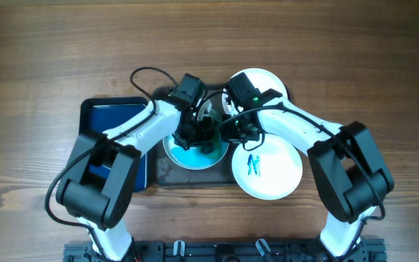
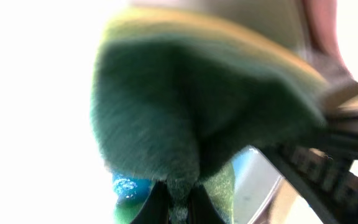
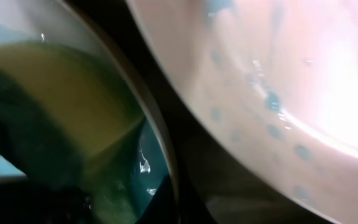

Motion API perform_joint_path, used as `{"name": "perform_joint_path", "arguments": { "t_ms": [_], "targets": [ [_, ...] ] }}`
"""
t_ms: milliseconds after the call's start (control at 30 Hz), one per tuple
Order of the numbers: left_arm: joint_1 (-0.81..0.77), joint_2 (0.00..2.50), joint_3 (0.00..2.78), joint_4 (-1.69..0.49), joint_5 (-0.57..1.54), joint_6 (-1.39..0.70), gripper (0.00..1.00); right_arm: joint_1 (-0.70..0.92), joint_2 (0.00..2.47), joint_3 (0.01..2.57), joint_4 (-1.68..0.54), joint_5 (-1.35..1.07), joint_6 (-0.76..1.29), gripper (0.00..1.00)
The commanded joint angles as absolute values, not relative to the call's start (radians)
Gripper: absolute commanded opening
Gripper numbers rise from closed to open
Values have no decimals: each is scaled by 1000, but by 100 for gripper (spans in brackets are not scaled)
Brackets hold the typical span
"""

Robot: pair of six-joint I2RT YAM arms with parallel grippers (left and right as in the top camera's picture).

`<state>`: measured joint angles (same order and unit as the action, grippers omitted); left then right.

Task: Clean dirty plates on tray and stack at the side
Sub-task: 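Scrub the left plate with the sponge while the right gripper holds it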

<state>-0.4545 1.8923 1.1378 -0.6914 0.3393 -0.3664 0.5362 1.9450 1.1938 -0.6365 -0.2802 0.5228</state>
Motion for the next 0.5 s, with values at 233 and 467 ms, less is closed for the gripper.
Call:
{"name": "perform_joint_path", "arguments": {
  "t_ms": [233,467],
  "targets": [
    [-366,1919,1113,-872,-230,-545,4,543,1973,1184,-651,-225,521,5],
    [-366,1919,1113,-960,-367,-650,4,543,1973,1184,-649,-225,519,4]
  ]
}}
